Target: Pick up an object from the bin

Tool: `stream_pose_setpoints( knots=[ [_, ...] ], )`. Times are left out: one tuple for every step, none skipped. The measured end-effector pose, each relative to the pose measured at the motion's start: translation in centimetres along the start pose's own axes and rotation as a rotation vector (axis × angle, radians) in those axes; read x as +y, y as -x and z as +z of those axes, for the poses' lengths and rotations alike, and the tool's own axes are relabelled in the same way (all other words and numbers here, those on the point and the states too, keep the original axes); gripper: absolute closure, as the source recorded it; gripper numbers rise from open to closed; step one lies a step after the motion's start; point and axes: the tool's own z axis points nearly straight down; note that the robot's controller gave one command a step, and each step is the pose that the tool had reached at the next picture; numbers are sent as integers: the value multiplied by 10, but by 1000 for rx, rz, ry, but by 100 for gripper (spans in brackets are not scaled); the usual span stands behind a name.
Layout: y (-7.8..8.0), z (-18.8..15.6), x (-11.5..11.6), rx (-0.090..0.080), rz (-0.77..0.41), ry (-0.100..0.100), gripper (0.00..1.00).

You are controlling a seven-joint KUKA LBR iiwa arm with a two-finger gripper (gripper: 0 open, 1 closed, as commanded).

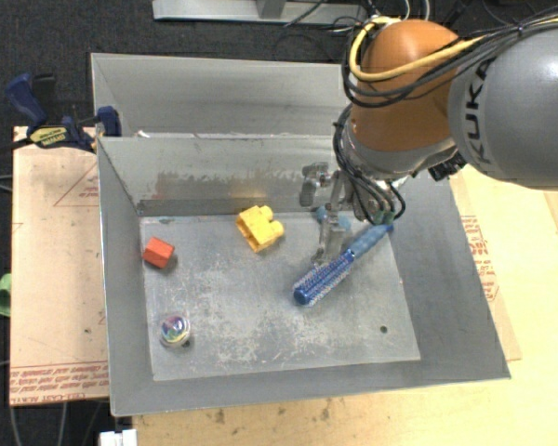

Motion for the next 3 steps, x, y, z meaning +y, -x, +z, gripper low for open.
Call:
stream_pose_setpoints(
  knots=[
    [0,0,0,0,0,0,100],
    [0,0,0,0,0,0,0],
    [-27,128,-82,7,-201,-1,0]
  ],
)
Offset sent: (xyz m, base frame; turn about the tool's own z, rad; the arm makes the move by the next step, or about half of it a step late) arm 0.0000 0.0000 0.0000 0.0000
